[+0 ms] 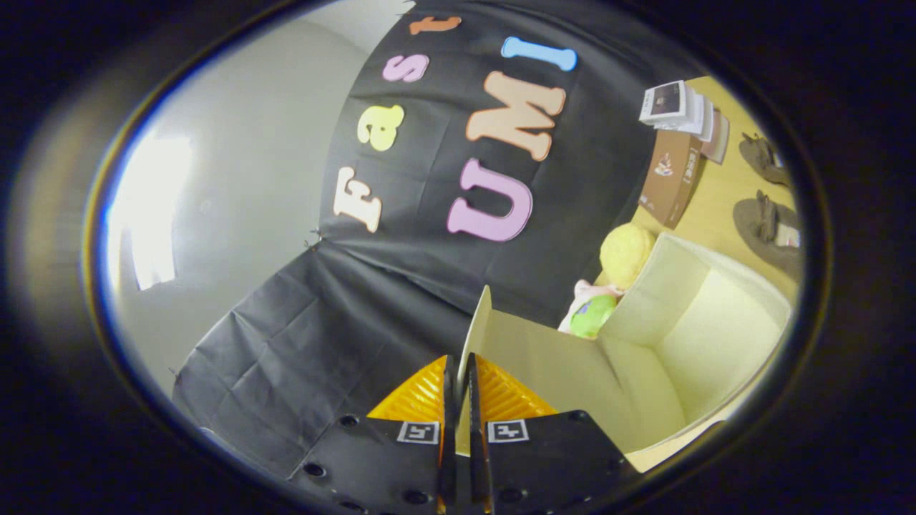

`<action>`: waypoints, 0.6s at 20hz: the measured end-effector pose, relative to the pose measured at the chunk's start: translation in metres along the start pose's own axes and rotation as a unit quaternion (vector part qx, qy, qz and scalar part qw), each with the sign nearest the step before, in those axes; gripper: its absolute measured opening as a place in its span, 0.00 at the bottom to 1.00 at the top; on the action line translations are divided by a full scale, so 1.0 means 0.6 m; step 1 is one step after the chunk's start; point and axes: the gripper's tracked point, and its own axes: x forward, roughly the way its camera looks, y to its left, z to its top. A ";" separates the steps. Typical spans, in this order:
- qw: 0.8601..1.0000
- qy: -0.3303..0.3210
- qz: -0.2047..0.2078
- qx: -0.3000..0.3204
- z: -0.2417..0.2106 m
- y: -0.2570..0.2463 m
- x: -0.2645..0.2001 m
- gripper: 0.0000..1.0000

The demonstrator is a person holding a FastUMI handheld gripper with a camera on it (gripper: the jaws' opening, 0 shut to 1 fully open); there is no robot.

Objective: Open the storage box then place both shoes into the box .Put the left shoe in first, then the right shoe, with the right side of both shoes facing outward in a uniform manner.

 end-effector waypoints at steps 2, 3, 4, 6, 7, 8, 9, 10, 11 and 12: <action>1.000 0.019 -0.002 -0.005 -0.051 0.010 0.010 0.11; 1.000 0.028 -0.003 -0.008 -0.073 0.010 0.014 0.11; 0.999 0.034 -0.007 -0.011 -0.096 0.009 0.019 0.11; 0.999 0.047 -0.010 -0.017 -0.140 0.005 0.024 0.29; 0.998 0.055 -0.013 -0.023 -0.164 -0.001 0.025 0.38; 0.998 0.061 -0.017 -0.030 -0.173 -0.003 0.026 0.46; 0.996 0.071 -0.025 -0.040 -0.185 -0.012 0.024 0.55; 0.995 0.080 -0.030 -0.049 -0.197 -0.018 0.022 0.64; 0.994 0.081 -0.030 -0.061 -0.200 -0.021 0.020 0.73; 0.993 0.081 -0.035 -0.073 -0.196 -0.029 0.013 0.82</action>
